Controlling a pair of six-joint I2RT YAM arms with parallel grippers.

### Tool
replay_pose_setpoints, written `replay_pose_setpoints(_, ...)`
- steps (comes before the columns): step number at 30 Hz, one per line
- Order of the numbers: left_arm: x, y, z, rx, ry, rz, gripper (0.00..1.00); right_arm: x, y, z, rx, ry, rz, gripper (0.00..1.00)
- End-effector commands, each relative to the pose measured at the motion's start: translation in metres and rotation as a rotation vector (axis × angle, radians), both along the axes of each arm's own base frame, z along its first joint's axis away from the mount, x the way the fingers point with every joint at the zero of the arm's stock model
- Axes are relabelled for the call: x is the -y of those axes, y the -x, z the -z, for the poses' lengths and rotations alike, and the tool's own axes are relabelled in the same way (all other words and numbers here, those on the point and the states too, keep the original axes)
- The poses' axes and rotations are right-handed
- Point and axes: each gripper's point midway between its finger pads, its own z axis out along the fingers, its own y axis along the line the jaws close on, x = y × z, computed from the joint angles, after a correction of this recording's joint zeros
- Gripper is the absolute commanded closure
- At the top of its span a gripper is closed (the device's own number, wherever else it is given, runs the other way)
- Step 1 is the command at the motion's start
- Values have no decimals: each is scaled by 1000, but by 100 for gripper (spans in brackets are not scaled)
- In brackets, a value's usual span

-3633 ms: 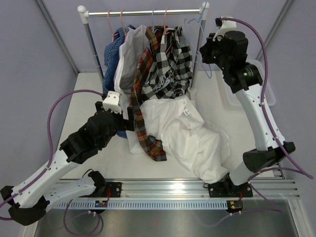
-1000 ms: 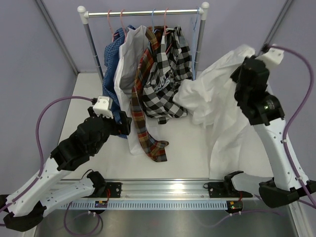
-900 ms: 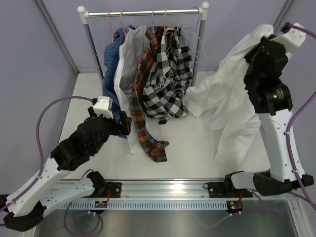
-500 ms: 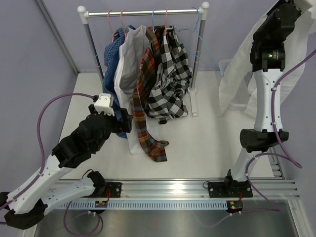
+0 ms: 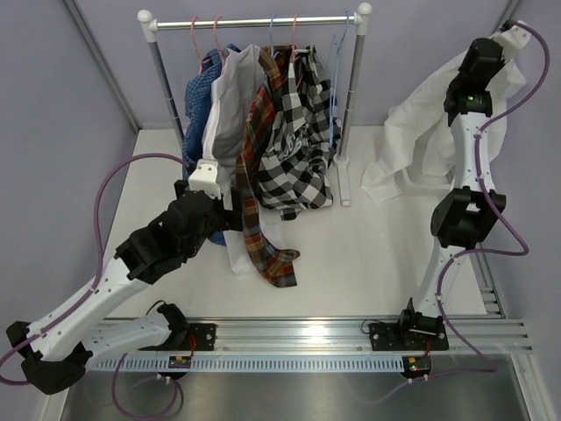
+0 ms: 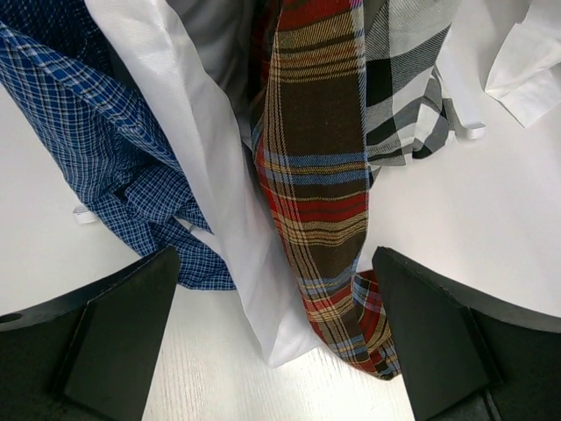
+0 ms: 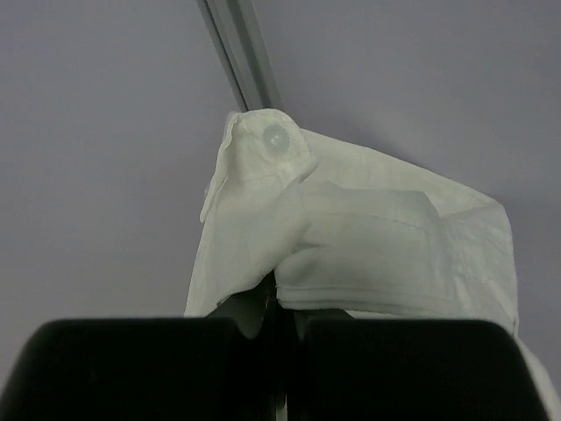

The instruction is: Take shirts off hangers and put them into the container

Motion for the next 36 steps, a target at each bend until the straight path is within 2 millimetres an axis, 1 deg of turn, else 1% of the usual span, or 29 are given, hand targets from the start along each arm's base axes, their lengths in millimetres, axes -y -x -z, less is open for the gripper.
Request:
replay_pose_setpoints(1, -3, -7, -27, 62, 49, -42, 1, -8, -4, 94, -157, -195, -15, 100)
replay_pose_setpoints(3, -3, -7, -26, 61, 40, -41, 1, -11, -3, 149, -244, -294, 9, 100)
replay_pose_setpoints(4, -3, -7, -25, 60, 39, -41, 1, -12, 6, 173, -316, -330, 31, 100)
replay_pose_setpoints(5, -4, -8, -25, 59, 37, -44, 1, -12, 9, 197, -366, -364, 51, 98)
replay_pose_setpoints(6, -4, -7, -26, 62, 38, -44, 1, -14, 12, 212, -377, -416, 73, 96)
replay_pose_setpoints(7, -4, -8, -24, 59, 34, -43, 1, -12, 22, 239, -448, -464, 94, 92)
replay_pose_setpoints(9, -4, -7, -23, 57, 34, -41, 1, -14, 27, 256, -466, -550, 97, 84)
replay_pose_setpoints(10, -3, -7, -22, 55, 33, -38, 1, -18, 31, 264, -500, -573, 84, 72)
replay_pose_setpoints(12, -3, -6, -22, 53, 38, -33, 1, -20, 33, 253, -516, -535, 55, 60)
replay_pose_setpoints(13, -2, -6, -23, 54, 41, -30, 1, -22, 32, 227, -476, -505, 29, 52)
replay_pose_setpoints(14, -3, -5, -24, 56, 43, -30, 1, -28, 33, 216, -489, -454, -7, 33)
replay_pose_setpoints(15, -3, -5, -24, 57, 44, -28, 1, -31, 36, 206, -488, -426, -28, 26)
replay_pose_setpoints(16, -2, -5, -24, 58, 41, -24, 1, -37, 35, 191, -468, -398, -59, 22)
replay_pose_setpoints(17, -3, -5, -26, 62, 44, -27, 1, -44, 43, 162, -446, -344, -93, 18)
replay_pose_setpoints(18, -3, -5, -26, 63, 41, -26, 1, -60, 46, 158, -461, -319, -129, 12)
replay_pose_setpoints(19, -3, -5, -27, 65, 44, -24, 1, -70, 54, 135, -431, -295, -150, 11)
replay_pose_setpoints(20, -3, -4, -27, 64, 44, -21, 1, -80, 59, 133, -442, -273, -170, 10)
replay_pose_setpoints(21, -2, -4, -27, 63, 49, -18, 1, -105, 64, 146, -482, -265, -211, 10)
replay_pose_setpoints(22, -1, -4, -27, 62, 51, -15, 1, -116, 72, 130, -445, -251, -229, 10)
replay_pose_setpoints(23, -1, -3, -28, 61, 58, -9, 1, -128, 81, 155, -493, -264, -236, 10)
replay_pose_setpoints(24, -1, -3, -28, 61, 61, -10, 1, -136, 88, 163, -498, -279, -244, 10)
replay_pose_setpoints(25, -1, -2, -28, 62, 63, -7, 1, -161, 93, 157, -470, -291, -291, 10)
replay_pose_setpoints(26, -2, -1, -30, 65, 70, -6, 1, -171, 97, 168, -460, -348, -292, 10)
replay_pose_setpoints(27, -2, 0, -31, 68, 75, -4, 1, -178, 108, 196, -505, -376, -287, 10)
replay_pose_setpoints(28, -2, 1, -30, 66, 74, -2, 1, -188, 111, 197, -484, -394, -293, 11)
replay_pose_setpoints(29, -3, 3, -32, 70, 89, 1, 1, -194, 118, 219, -505, -438, -283, 11)
replay_pose_setpoints(33, -5, 7, -35, 77, 119, 5, 1, -210, 124, 253, -524, -529, -261, 12)
replay_pose_setpoints(34, -6, 8, -35, 76, 121, 6, 1, -207, 124, 264, -535, -538, -232, 12)
replay_pose_setpoints(36, -6, 9, -34, 75, 127, 8, 1, -205, 122, 272, -518, -561, -200, 15)
